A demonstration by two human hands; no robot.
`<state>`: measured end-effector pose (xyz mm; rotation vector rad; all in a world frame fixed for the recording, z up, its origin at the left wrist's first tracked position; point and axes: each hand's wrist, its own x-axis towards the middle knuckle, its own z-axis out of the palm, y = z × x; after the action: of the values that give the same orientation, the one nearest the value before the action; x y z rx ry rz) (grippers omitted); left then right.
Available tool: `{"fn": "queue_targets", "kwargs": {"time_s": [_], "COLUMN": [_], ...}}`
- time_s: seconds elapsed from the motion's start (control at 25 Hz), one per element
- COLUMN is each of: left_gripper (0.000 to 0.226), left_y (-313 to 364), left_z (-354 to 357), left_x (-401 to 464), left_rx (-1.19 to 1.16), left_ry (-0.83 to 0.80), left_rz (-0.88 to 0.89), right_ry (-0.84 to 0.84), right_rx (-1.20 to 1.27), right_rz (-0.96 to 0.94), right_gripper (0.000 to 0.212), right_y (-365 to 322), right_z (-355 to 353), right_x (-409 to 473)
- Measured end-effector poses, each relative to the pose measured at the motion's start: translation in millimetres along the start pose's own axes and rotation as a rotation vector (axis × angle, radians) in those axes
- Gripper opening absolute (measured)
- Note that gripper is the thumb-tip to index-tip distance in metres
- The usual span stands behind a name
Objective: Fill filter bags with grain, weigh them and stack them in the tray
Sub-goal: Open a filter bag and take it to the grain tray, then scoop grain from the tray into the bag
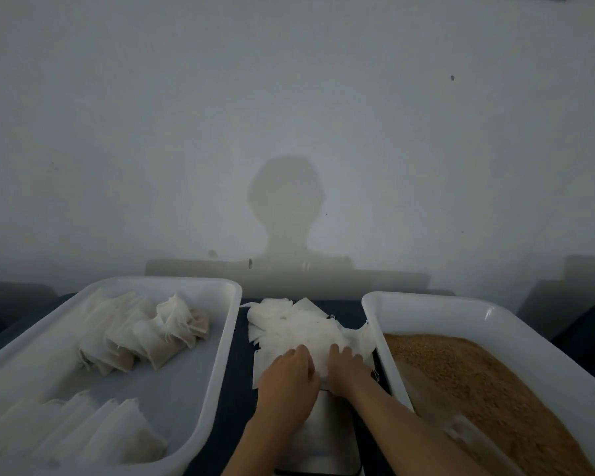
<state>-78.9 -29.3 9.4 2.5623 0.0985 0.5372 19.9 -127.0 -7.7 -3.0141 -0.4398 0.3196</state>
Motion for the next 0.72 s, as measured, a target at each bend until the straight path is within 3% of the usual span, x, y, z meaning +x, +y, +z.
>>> {"fn": "queue_targets", "kwargs": {"time_s": [0.16, 0.32, 0.44, 0.6, 0.72], "left_gripper": [0.007, 0.008, 0.006, 0.012, 0.017], "left_y": [-12.9, -22.5, -22.4, -13.6, 1.6], "left_z": [8.6, 9.8, 8.6, -2.1, -14.8], "left_x": [2.1, 4.8, 4.8, 0.8, -4.8], "left_rx": [0.026, 0.047, 0.012, -0.234, -0.496], "left_ry": [-0.053, -0.069, -0.072, -0.035, -0.047], "left_rz": [-0.044, -0.070, -0.074, -0.063, 0.012], "right_ry": [0.068, 0.067, 0.226, 0.434, 0.387], "right_rx": [-0.142, -0.251, -0.234, 0.067, 0.466], "right_rz": [-0.032, -0.050, -0.068, -0.151, -0.216], "right_gripper": [0.056, 0.033, 0.026, 0.012, 0.024], "right_y": [0.5, 5.1, 2.5, -3.1, 5.4], "right_z": [3.7, -2.1, -12.2, -48.2, -73.4], "right_x": [10.2, 14.2, 8.5, -16.6, -45.1]}}
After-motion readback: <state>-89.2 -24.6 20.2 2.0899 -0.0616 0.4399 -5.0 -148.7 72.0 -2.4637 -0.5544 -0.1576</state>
